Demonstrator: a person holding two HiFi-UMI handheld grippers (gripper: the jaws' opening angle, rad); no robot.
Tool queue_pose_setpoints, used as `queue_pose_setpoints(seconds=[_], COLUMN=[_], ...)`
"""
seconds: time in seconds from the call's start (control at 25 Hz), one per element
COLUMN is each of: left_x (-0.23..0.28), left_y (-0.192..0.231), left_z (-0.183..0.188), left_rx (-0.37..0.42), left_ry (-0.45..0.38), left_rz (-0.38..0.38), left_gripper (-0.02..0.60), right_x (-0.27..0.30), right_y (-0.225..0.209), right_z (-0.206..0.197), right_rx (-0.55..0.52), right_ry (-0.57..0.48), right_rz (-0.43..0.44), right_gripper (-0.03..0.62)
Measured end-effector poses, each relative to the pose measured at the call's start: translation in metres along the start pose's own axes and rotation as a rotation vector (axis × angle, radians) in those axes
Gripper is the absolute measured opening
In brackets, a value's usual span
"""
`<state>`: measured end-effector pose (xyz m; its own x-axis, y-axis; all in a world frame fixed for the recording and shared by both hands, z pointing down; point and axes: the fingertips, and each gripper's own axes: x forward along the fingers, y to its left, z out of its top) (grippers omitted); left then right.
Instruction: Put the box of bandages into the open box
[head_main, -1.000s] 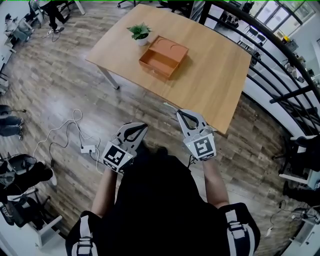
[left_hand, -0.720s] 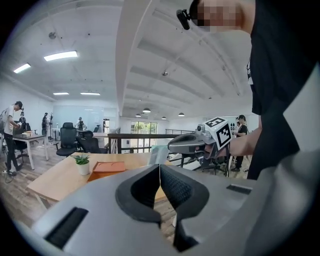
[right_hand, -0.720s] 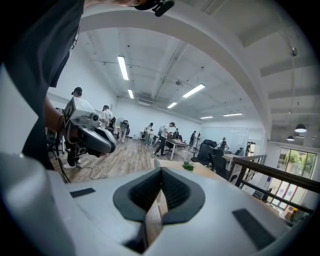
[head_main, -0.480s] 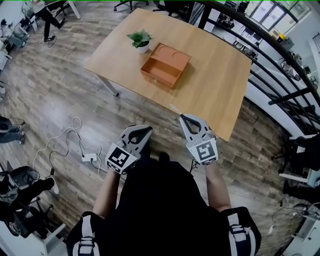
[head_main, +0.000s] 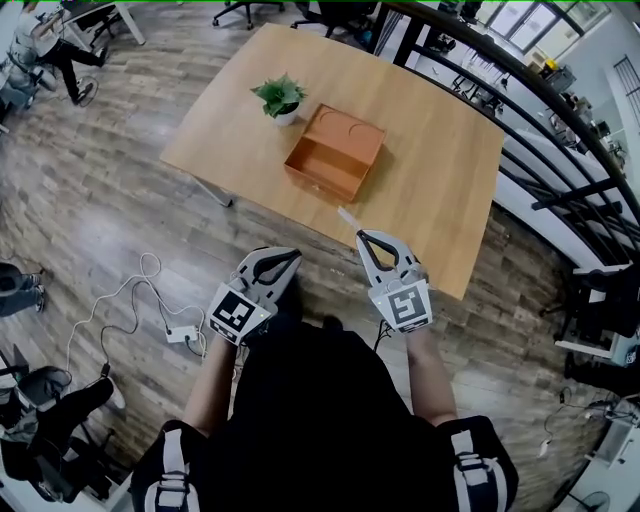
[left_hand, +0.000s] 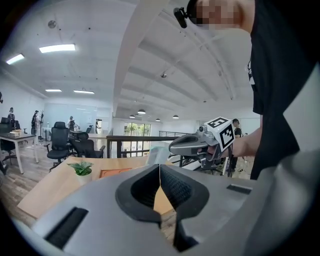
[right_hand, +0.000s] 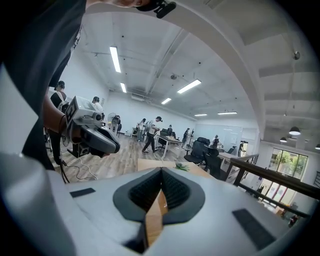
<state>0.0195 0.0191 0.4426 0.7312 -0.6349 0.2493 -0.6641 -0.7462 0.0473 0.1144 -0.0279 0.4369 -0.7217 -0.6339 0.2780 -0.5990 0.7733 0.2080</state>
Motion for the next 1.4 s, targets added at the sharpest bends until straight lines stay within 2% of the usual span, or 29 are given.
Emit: queue_pose_setpoints(seconds=[0.28,0.76,1.24,1.4], left_x=[0.01,0.009,-0.007,-0.014], left_y=[0.056,0.117,0.158,0.17], left_z=[0.003,0.001,-0.001,-0.005], left_rx=[0.003,0.018,0.008,-0.007], left_ry=[0.0,0.0,-0.033,-0.027], left_rz=[-0.056,-0.142,-0.171,-0.162], left_gripper=[0.026,0.026,0.026,0.026], right_x=[0.047,0.1,0.142,0.154], right_y=[-0.013,-0.015,-0.009,-0.002], right_z=[0.006,0.016,0.033,0.035], right_rx=[0.011,0.033,0.011,-0.051], right_ry=[0.028,0.054,0.067,0.087], right_rz=[-0.047,-0.123,-0.151,-0.126], right_gripper=[0.025,0.025,0.025,0.025])
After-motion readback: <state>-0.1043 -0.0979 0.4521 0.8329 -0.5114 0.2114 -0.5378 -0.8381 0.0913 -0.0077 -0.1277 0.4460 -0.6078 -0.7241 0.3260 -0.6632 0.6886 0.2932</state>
